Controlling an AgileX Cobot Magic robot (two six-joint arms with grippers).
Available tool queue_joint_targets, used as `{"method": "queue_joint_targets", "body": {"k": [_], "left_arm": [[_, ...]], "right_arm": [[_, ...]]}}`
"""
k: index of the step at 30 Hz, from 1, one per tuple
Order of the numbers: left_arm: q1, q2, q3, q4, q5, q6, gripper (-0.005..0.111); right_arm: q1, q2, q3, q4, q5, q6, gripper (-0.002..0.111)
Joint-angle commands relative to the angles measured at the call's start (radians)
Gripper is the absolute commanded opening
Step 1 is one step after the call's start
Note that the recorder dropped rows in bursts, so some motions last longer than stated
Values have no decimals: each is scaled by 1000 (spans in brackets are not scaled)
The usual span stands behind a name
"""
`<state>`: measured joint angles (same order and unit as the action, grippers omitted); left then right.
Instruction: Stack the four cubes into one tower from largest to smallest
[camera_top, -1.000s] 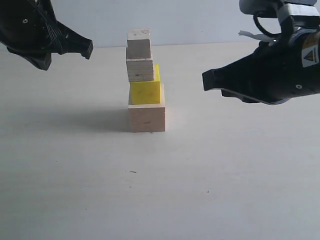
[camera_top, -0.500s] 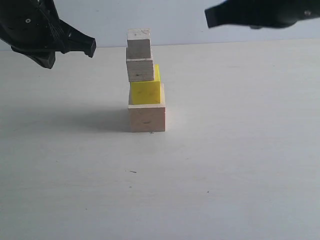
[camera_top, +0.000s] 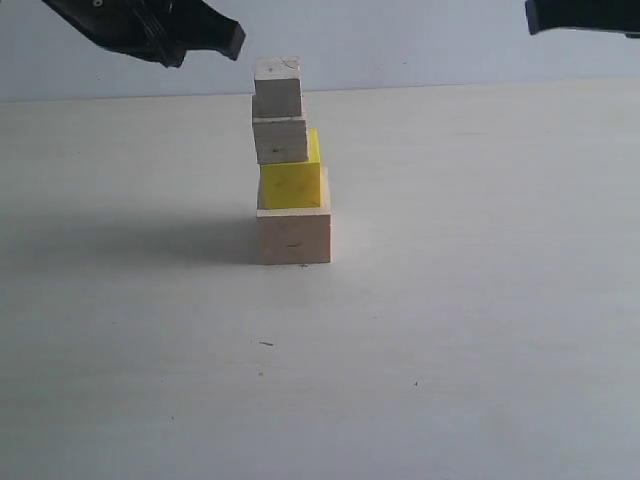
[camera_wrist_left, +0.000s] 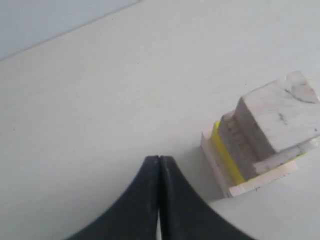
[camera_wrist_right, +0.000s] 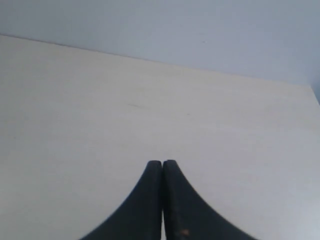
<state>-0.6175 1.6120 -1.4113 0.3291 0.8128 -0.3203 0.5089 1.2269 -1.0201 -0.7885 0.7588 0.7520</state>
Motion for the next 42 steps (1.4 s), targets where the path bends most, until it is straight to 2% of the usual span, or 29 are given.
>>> {"method": "queue_joint_targets", "body": {"k": [1,7,10,12,14,16,17,19,22,28,34,38,42], "left_arm": [[83,-42,5,-7,-19,50,0],[276,-111,64,-173,-71,308,0],[388,-132,112,-329,-103,450,0],[460,-136,154,-486,-118,576,0],[518,-136,197,-705,-126,753,0],[552,-136,240,-934,-132,943,0],[559,-136,266,-1076,-135,1070,0],[559,-134,301,-1245,-135,1230,0],[556,-113,339,-1408,-135,1364,0],[556,-15,368,-1510,-119,1403,0],[556,43,370,-1671,-11,1521,0],[556,50,370,-1762,43,1592,0],[555,56,370,-1783,52,1606,0]], "right_arm": [[-61,-2,28,21,-5,7,0],[-103,0,31,33,-28,4,0],[-104,26,38,63,-50,-32,0],[-104,60,38,130,-82,-82,0],[-104,108,38,208,-111,-136,0],[-104,156,38,298,-147,-192,0],[-104,184,38,343,-172,-227,0],[-104,234,36,434,-224,-289,0],[-104,293,36,547,-282,-362,0],[-104,348,-10,745,-281,-458,0],[-169,346,-116,930,-187,-502,0],[-239,346,-187,1150,-101,-690,0],[-312,367,-227,1391,16,-888,0]]}}
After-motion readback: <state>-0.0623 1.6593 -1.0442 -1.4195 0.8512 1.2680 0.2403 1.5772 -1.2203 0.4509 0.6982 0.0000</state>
